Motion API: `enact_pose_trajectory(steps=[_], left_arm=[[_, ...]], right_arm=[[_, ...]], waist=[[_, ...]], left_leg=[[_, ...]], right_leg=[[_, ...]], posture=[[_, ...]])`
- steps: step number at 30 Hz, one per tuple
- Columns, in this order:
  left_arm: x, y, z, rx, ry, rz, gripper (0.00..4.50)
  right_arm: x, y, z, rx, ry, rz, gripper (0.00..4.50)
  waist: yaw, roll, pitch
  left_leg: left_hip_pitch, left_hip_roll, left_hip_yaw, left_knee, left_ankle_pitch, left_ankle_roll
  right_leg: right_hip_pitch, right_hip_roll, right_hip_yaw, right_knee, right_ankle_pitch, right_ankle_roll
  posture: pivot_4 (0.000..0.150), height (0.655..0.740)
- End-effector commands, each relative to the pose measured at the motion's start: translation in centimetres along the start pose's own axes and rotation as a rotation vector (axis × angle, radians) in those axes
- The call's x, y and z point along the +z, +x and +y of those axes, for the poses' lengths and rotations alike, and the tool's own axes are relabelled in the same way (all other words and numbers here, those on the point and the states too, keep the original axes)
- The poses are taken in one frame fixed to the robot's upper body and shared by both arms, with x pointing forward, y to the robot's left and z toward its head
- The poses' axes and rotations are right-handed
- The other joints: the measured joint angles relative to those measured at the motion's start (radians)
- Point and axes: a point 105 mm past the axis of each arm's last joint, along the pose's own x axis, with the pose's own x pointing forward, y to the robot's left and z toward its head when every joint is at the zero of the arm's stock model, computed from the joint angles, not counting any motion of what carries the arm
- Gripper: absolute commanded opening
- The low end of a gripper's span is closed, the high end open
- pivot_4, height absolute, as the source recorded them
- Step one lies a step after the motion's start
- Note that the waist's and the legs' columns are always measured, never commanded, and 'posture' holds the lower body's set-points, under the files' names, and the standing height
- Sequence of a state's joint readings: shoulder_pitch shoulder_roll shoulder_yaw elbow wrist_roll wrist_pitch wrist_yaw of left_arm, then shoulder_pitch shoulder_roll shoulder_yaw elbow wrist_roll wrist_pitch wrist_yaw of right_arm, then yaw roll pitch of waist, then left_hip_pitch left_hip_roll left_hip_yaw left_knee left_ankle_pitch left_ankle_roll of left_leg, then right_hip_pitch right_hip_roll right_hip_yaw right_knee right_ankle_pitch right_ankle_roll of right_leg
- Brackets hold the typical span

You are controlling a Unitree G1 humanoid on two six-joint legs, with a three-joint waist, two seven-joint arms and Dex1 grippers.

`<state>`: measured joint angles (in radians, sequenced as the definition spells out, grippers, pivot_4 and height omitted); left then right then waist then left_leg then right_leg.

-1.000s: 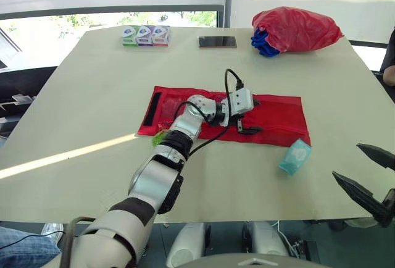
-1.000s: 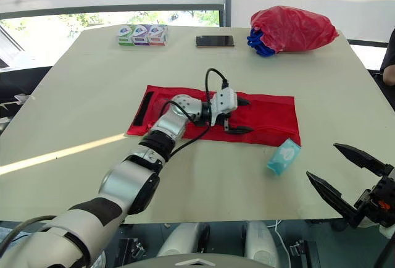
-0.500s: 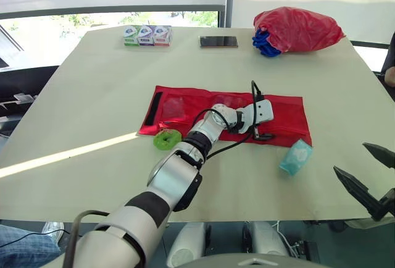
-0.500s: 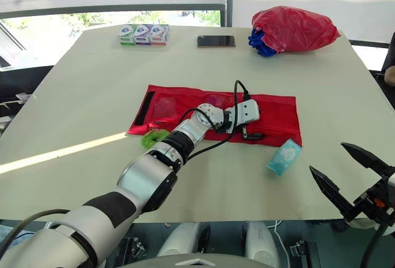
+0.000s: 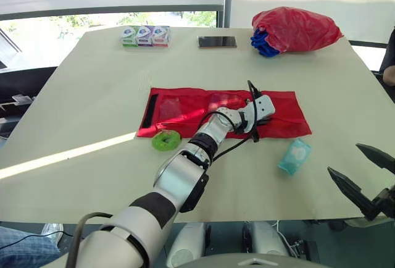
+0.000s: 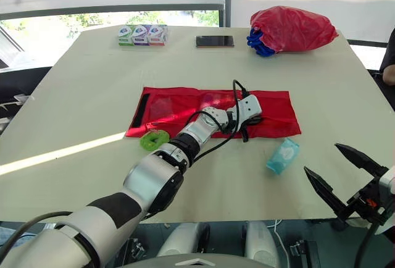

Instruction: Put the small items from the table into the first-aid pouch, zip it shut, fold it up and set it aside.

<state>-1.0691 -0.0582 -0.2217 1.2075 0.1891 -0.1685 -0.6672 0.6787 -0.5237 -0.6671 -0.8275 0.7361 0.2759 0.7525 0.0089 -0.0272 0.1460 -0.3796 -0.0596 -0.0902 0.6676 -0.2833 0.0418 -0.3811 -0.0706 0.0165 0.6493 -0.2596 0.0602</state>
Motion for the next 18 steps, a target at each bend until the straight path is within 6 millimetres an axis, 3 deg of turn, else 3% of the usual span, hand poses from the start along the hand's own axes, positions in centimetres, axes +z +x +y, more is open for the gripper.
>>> enact_pose_trajectory(steps=[1,7,13,18], left_arm=[[-0.4,-1.5,1.7,0.062,-0.048,-0.034,0.02],[-0.8,-3.4,1.7,0.079,-0.099,-0.077,0.02],[0.4,-3.5,0.6,0.049,-0.097,-0.128,0.02],[0.9,-3.3,0.2,0.031,-0.094,-0.136,0.02]], right_arm=[[0.6,0.7,0.8,0.028,-0.013,-0.029,4.5],[-1.5,2.3,1.1,-0.022,0.027,0.069,4.5],[-3.8,4.6,2.6,-0.174,0.204,0.178,4.5],[-6.0,5.5,2.3,-0.388,0.274,0.302,4.5]], waist=[[-0.001,0.0,0.0],[-0.004,0.001,-0.001],[0.006,0.003,-0.001],[0.007,0.004,-0.001]], left_leg=[[0.0,0.0,0.0,0.0,0.0,0.0],[0.0,0.001,0.0,0.0,0.0,-0.001],[-0.001,0.001,0.0,0.0,0.001,-0.003],[-0.002,-0.001,-0.001,0.0,0.003,-0.005]], right_leg=[[0.0,0.0,0.0,0.0,0.0,0.0],[0.0,0.0,0.001,0.0,0.0,0.0],[0.0,-0.001,0.001,0.0,0.0,-0.001],[-0.001,-0.002,0.0,-0.001,0.0,-0.001]], posture=[[0.15,0.74],[0.15,0.74],[0.15,0.74],[0.15,0.74]])
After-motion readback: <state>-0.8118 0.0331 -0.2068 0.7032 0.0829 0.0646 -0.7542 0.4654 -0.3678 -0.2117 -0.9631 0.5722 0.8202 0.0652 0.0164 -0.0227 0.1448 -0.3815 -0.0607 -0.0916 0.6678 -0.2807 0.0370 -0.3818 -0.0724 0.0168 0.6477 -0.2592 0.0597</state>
